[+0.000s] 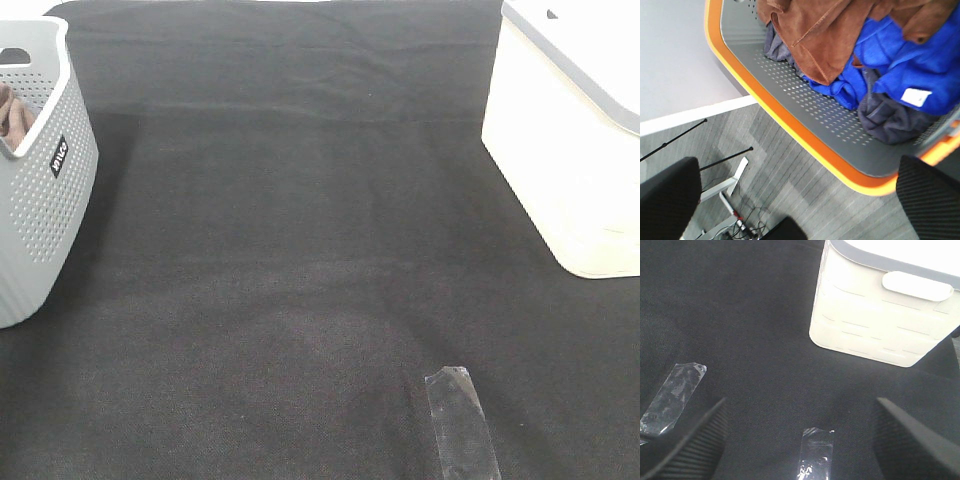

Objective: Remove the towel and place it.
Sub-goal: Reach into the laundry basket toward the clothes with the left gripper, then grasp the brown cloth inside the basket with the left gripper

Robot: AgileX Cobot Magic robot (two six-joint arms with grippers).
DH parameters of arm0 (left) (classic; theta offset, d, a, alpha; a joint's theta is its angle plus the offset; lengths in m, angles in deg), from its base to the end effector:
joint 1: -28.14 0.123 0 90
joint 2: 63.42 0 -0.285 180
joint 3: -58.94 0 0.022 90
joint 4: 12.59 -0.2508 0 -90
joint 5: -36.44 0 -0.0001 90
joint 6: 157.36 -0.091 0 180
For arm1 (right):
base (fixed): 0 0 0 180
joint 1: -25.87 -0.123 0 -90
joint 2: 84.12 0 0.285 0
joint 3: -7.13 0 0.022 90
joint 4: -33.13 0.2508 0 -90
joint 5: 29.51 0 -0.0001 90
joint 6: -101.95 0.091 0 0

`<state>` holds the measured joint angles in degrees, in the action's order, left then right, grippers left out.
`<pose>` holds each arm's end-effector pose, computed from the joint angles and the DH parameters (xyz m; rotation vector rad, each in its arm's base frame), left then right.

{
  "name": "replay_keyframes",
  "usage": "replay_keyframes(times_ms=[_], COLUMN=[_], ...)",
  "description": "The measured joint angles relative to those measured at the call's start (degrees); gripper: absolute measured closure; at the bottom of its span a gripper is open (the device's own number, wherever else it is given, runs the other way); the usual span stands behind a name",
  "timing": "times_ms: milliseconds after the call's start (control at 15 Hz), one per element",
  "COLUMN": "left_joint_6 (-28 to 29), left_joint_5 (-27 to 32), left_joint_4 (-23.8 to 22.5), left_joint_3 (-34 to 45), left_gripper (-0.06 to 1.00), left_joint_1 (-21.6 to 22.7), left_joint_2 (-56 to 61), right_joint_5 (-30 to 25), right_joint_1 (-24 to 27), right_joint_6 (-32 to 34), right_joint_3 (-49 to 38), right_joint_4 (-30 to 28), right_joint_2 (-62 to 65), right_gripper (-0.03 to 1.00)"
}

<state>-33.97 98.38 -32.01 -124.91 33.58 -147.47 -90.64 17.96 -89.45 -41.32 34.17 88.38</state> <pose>0.2651 0.0521 0.4034 1.2006 2.3332 0.8651 -0.0062 0.0006 0.2774 -0.3437 2.0142 -0.0164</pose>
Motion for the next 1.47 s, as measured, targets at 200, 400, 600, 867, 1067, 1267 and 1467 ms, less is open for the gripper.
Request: replay_keyframes(times_ms=[200,400,600,867,1067,1267,1467], left_joint_6=[-3.15,-6.36,-8.14,-12.61,-15.24,-15.64,-15.58], left_joint_5=[-0.23,-2.35,-3.38,-6.70,-7.05,-6.65,-6.59], left_joint_4=[-2.69,-3.95,-3.32,-0.69,0.52,0.80,0.34], left_joint_3=[-6.42,-12.03,-17.82,-20.05,-20.05,-20.05,-20.17], left_gripper=[-0.05,-0.03,-0.03,-0.03,-0.03,0.08,0.63], left_joint_1=[0.00,0.17,1.72,3.15,3.15,3.15,3.15], left_joint_2=[-14.38,-27.22,-36.50,-42.63,-45.61,-46.41,-46.35], right_joint_5=[0.00,0.00,0.00,0.00,0.00,0.00,0.00], right_joint_1=[0.00,0.00,0.00,0.00,0.00,0.00,0.00], right_joint_6=[0.00,0.00,0.00,0.00,0.00,0.00,0.00], right_joint_3=[0.00,0.00,0.00,0.00,0.00,0.00,0.00], right_joint_4=[0.00,0.00,0.00,0.00,0.00,0.00,0.00], right_joint_2=[0.00,0.00,0.00,0.00,0.00,0.00,0.00], right_gripper=[0.21,0.21,0.21,0.21,0.21,0.21,0.21])
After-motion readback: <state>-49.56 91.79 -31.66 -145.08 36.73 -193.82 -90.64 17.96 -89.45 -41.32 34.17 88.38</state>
